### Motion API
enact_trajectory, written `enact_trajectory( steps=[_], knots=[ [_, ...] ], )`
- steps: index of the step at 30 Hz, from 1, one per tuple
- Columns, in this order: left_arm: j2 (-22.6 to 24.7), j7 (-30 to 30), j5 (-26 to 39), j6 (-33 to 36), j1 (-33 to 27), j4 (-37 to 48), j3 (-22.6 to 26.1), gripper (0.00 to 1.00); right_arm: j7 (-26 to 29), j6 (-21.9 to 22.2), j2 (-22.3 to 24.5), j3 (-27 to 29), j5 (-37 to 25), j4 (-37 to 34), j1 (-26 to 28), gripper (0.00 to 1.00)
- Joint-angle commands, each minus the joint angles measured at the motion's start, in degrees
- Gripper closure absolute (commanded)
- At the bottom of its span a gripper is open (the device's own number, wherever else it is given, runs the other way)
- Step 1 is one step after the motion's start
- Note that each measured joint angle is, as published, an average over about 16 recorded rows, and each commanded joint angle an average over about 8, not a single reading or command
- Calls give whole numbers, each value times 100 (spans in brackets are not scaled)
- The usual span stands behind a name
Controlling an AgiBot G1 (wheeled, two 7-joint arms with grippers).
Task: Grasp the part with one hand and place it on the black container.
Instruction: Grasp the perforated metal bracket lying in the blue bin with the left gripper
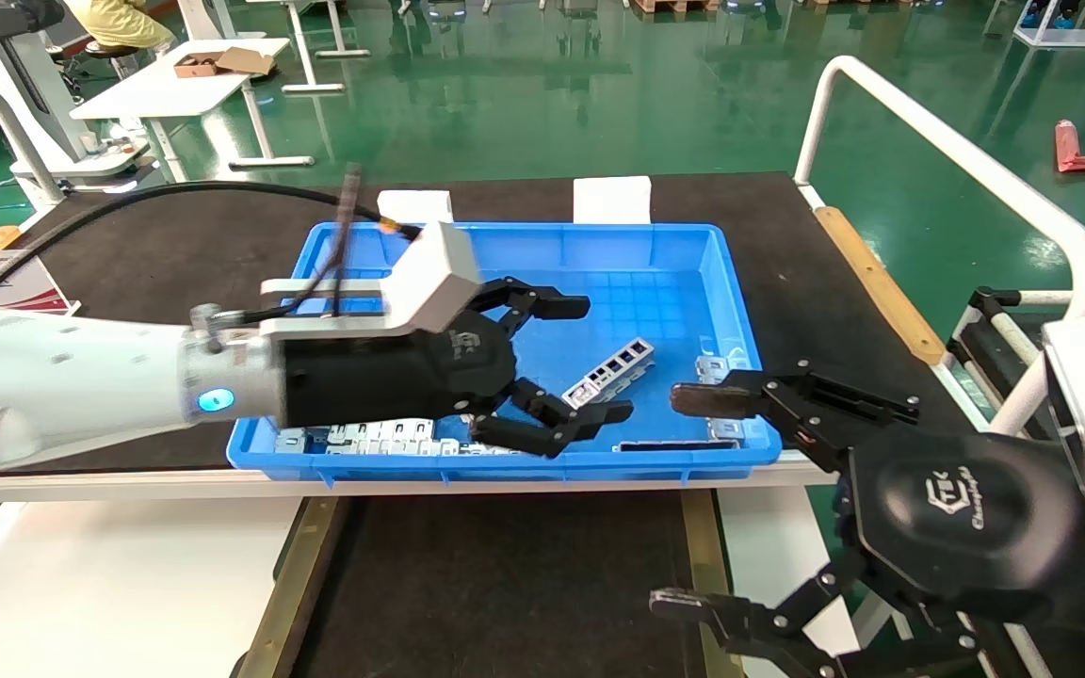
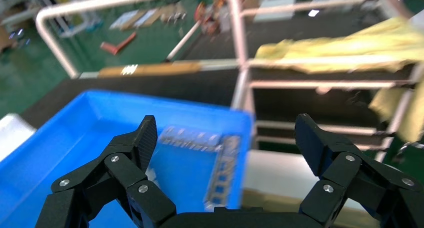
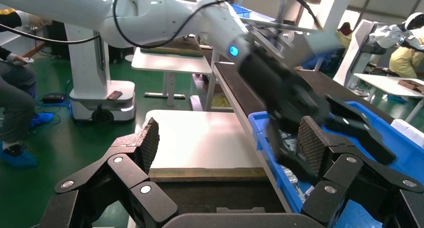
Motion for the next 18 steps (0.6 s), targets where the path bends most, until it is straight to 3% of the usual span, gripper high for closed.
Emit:
enact_trajectory(
  steps=[1,11,18],
  knots=[
    [213,183,212,-135,-162,369,98,0,0,0,0,0,0,0,0,0],
    [1140,1038,724,-911,-601,2014,368,0,0,0,0,0,0,0,0,0],
    [1345,1203,661,-1343,-595,2244,583,0,0,0,0,0,0,0,0,0]
  ],
)
